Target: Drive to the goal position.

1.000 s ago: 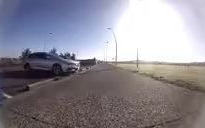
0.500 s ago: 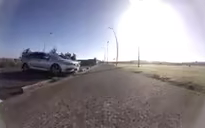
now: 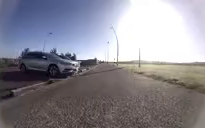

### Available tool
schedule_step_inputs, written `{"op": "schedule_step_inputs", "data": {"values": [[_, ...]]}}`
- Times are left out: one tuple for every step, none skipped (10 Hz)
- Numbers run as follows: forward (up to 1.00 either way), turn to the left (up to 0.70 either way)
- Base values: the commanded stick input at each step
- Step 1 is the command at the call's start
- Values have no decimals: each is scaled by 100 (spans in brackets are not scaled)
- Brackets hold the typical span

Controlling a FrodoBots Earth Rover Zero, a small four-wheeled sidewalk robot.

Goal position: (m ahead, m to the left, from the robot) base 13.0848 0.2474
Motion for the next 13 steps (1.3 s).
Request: {"op": "schedule_step_inputs", "data": {"values": [[70, 0], [70, 0], [70, 0], [70, 0], [70, 0], [70, 0], [70, 0], [70, 0], [70, 0], [70, 0], [70, 0], [70, 0], [70, 0]]}}
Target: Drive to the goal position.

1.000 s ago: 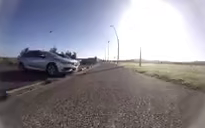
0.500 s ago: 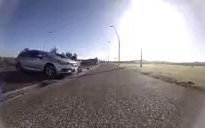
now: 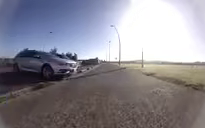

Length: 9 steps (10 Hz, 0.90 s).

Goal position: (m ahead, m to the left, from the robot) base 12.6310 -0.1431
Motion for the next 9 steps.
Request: {"op": "schedule_step_inputs", "data": {"values": [[70, 0], [70, 0], [70, 0], [70, 0], [70, 0], [70, 0], [70, 0], [70, 0], [70, 0]]}}
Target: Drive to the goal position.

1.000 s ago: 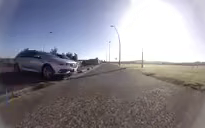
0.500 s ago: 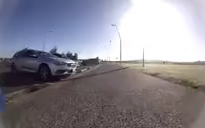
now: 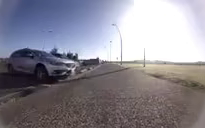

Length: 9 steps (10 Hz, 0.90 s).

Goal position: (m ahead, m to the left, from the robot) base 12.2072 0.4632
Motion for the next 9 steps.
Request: {"op": "schedule_step_inputs", "data": {"values": [[70, 0], [70, 0], [70, 0], [70, 0], [70, 0], [70, 0], [70, 0], [70, 0], [70, 0]]}}
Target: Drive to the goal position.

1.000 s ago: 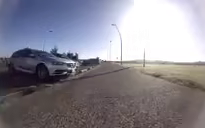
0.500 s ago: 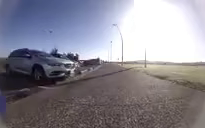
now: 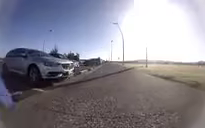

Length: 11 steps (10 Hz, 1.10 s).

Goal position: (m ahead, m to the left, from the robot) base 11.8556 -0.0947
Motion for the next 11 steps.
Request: {"op": "schedule_step_inputs", "data": {"values": [[70, 0], [70, 0], [70, 0], [70, 0], [70, 0], [70, 0], [70, 0], [70, 0], [70, -15], [70, -35], [70, -35]]}}
